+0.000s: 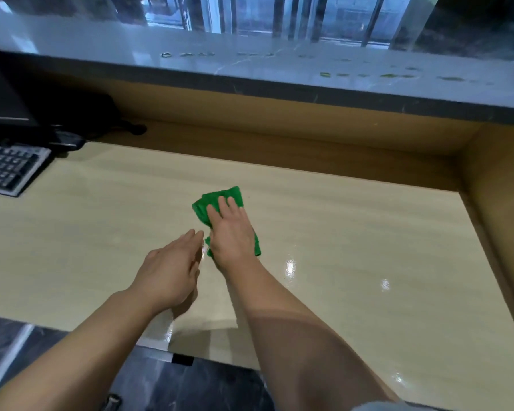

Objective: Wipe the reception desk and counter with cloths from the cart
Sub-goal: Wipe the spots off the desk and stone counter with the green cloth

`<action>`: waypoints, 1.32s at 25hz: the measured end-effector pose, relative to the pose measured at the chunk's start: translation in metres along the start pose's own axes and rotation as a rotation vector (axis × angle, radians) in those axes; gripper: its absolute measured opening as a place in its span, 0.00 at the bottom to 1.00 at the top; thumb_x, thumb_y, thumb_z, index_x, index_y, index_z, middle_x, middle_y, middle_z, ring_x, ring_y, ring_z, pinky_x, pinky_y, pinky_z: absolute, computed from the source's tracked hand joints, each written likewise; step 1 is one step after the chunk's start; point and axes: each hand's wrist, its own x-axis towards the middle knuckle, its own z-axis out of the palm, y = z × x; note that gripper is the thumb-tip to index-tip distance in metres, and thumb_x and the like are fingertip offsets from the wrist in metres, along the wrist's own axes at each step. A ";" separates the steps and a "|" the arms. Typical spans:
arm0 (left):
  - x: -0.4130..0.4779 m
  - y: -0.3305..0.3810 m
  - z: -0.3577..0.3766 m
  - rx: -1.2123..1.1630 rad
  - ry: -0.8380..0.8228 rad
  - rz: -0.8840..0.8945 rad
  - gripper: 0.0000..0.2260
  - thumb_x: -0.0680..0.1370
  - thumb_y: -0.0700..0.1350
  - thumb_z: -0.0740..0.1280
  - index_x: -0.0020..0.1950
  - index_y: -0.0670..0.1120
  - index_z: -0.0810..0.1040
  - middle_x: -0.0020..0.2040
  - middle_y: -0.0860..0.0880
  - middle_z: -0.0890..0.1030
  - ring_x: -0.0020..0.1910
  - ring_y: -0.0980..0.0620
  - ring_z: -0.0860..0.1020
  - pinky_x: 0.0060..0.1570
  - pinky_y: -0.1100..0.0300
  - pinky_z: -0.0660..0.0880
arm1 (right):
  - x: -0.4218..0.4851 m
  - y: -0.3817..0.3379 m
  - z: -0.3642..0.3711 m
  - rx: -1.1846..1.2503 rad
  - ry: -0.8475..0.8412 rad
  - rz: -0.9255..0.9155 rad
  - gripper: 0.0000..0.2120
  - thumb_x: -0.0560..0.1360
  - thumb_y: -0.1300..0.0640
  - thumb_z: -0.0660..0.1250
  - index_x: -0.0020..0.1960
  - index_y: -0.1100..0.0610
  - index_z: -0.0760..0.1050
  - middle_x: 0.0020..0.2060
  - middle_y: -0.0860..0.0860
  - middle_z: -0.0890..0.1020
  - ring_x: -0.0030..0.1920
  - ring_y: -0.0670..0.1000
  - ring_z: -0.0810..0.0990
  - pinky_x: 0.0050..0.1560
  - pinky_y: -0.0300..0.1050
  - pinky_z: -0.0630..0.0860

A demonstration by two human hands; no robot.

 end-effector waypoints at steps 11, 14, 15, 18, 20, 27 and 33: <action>-0.024 0.061 -0.024 -0.025 0.004 -0.016 0.22 0.80 0.40 0.56 0.75 0.47 0.59 0.75 0.48 0.63 0.72 0.47 0.65 0.67 0.53 0.64 | -0.108 0.080 -0.051 -0.141 -0.077 -0.046 0.26 0.80 0.62 0.60 0.76 0.52 0.61 0.78 0.51 0.56 0.78 0.52 0.53 0.73 0.44 0.58; -0.024 0.090 -0.033 0.006 0.015 0.033 0.22 0.81 0.41 0.55 0.75 0.47 0.59 0.77 0.48 0.61 0.72 0.46 0.65 0.68 0.51 0.64 | -0.131 0.100 -0.069 -0.210 -0.169 0.077 0.22 0.78 0.65 0.60 0.71 0.54 0.70 0.74 0.54 0.65 0.75 0.55 0.62 0.66 0.46 0.68; -0.026 0.100 -0.037 0.019 0.024 0.049 0.20 0.81 0.40 0.56 0.73 0.46 0.61 0.75 0.48 0.63 0.70 0.45 0.67 0.66 0.50 0.66 | -0.135 0.103 -0.076 -0.233 -0.204 0.140 0.20 0.77 0.66 0.60 0.67 0.54 0.74 0.69 0.55 0.72 0.70 0.56 0.68 0.60 0.45 0.71; -0.031 0.126 -0.048 0.001 0.045 0.077 0.21 0.81 0.40 0.56 0.75 0.46 0.60 0.74 0.47 0.64 0.70 0.43 0.67 0.67 0.49 0.65 | -0.140 0.112 -0.105 0.022 -0.208 0.438 0.16 0.75 0.64 0.60 0.60 0.57 0.79 0.57 0.55 0.80 0.58 0.56 0.78 0.50 0.43 0.75; -0.030 0.131 -0.054 -0.075 0.042 0.072 0.24 0.82 0.42 0.56 0.78 0.48 0.55 0.77 0.48 0.60 0.73 0.44 0.63 0.71 0.49 0.62 | -0.140 0.124 -0.124 0.552 -0.093 0.684 0.15 0.76 0.63 0.62 0.61 0.60 0.79 0.57 0.58 0.81 0.53 0.56 0.80 0.54 0.46 0.76; -0.012 0.111 -0.083 -0.322 0.016 -0.040 0.26 0.81 0.42 0.56 0.78 0.52 0.55 0.76 0.48 0.62 0.74 0.41 0.63 0.70 0.47 0.65 | -0.116 0.130 -0.170 1.876 0.224 0.905 0.16 0.76 0.61 0.61 0.61 0.68 0.74 0.54 0.63 0.80 0.53 0.62 0.80 0.55 0.61 0.78; 0.015 0.067 -0.121 -0.355 0.063 -0.038 0.25 0.82 0.41 0.56 0.78 0.50 0.57 0.77 0.49 0.62 0.74 0.44 0.63 0.69 0.53 0.65 | -0.071 0.071 -0.208 2.043 0.320 0.660 0.11 0.79 0.62 0.63 0.59 0.63 0.74 0.43 0.59 0.79 0.36 0.55 0.80 0.37 0.46 0.81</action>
